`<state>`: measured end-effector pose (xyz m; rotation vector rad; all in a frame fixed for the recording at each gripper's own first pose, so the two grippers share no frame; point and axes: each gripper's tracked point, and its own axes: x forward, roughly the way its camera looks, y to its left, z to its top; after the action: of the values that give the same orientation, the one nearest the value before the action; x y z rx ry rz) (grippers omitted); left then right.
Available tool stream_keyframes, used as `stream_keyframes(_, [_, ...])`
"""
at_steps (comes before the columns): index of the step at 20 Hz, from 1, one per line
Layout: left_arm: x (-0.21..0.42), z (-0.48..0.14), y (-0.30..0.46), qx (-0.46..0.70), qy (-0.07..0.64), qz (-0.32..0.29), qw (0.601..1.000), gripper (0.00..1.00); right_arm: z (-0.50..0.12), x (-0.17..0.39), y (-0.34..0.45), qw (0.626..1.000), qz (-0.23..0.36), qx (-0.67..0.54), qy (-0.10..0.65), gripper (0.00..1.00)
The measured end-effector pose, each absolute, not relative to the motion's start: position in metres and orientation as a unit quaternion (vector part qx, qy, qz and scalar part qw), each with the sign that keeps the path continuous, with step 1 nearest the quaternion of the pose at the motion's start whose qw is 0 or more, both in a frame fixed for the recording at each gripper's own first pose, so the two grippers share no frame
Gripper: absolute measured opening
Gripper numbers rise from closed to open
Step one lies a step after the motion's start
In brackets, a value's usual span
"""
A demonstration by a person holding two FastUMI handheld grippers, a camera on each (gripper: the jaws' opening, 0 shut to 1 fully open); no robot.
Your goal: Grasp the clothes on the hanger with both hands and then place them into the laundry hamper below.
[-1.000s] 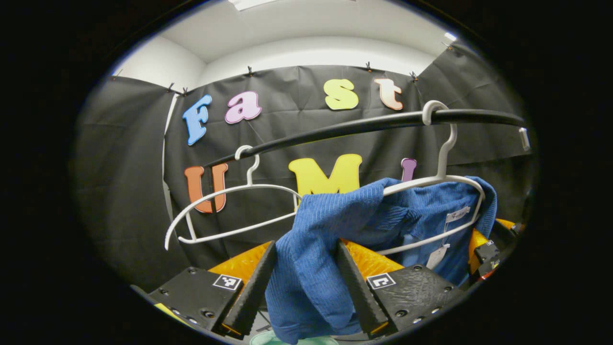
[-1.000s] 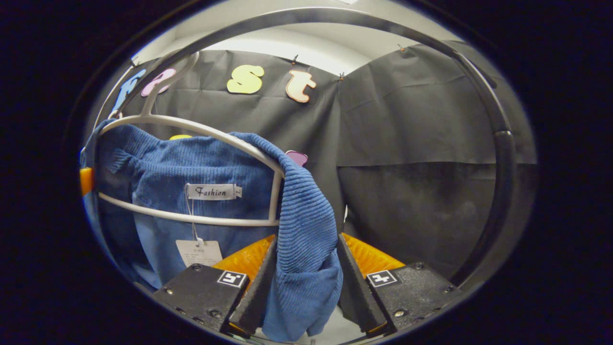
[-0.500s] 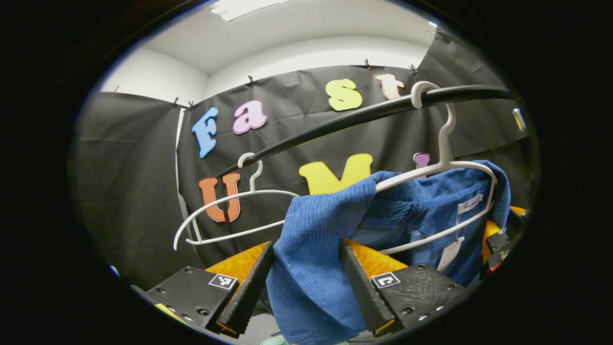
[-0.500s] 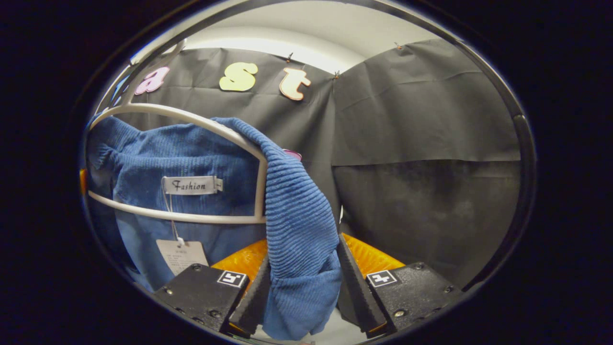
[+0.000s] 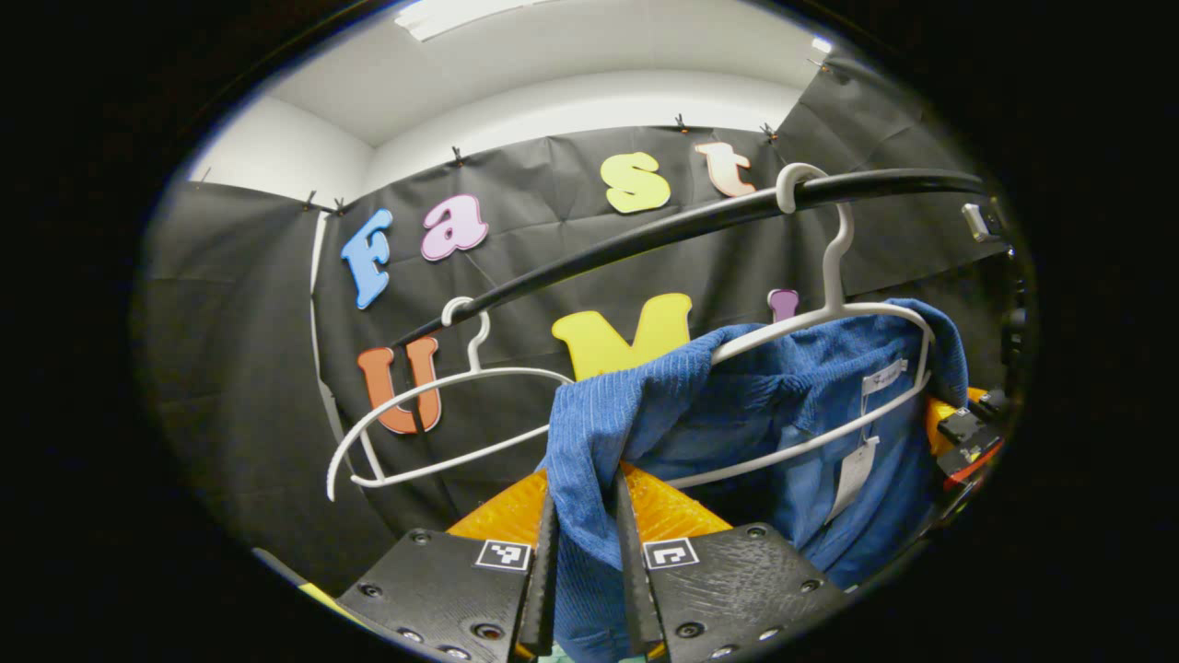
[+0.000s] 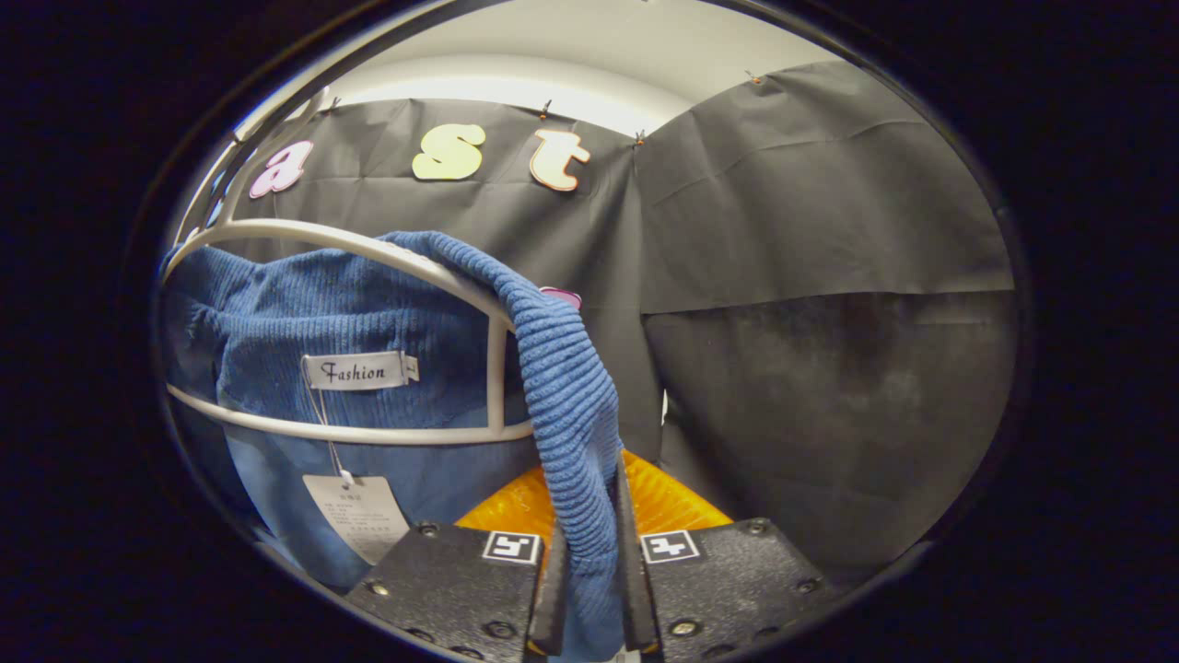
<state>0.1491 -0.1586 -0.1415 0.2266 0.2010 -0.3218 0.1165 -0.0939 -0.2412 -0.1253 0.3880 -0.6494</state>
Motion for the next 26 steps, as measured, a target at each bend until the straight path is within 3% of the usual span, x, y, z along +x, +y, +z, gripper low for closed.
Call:
stream_keyframes(3, [0.147,-0.130,-0.150,0.088,0.110,-0.191,0.972,0.30,-0.236,0.111,-0.091,0.928,-0.316,-0.035,0.195,0.17])
stream_keyframes(5, [0.142,-0.122,-0.145,0.071,0.120,-0.213,0.967,0.05,-0.232,0.102,-0.088,0.926,-0.319,-0.027,0.201,0.14])
stream_keyframes(8, [0.134,-0.111,-0.138,0.043,0.129,-0.240,0.961,0.08,-0.229,0.104,-0.087,0.924,-0.321,-0.017,0.205,0.14])
stream_keyframes(12, [0.129,-0.091,-0.130,0.001,0.146,-0.277,0.950,0.01,-0.225,0.100,-0.088,0.925,-0.324,-0.002,0.200,0.13])
stream_keyframes(14, [0.127,-0.080,-0.124,-0.018,0.147,-0.297,0.943,0.04,-0.223,0.101,-0.089,0.925,-0.325,0.000,0.195,0.12])
stream_keyframes(16, [0.121,-0.068,-0.120,-0.034,0.152,-0.322,0.934,0.01,-0.222,0.098,-0.083,0.928,-0.317,0.004,0.197,0.12])
stream_keyframes(22, [0.102,-0.039,-0.105,-0.106,0.188,-0.399,0.891,0.03,-0.195,0.076,-0.062,0.936,-0.286,0.019,0.205,0.12])
stream_keyframes(23, [0.104,-0.032,-0.102,-0.111,0.190,-0.408,0.886,0.00,-0.191,0.074,-0.060,0.938,-0.280,0.017,0.203,0.12])
stream_keyframes(26, [0.106,-0.021,-0.093,-0.120,0.208,-0.443,0.864,0.04,-0.183,0.076,-0.055,0.944,-0.265,0.005,0.196,0.12])
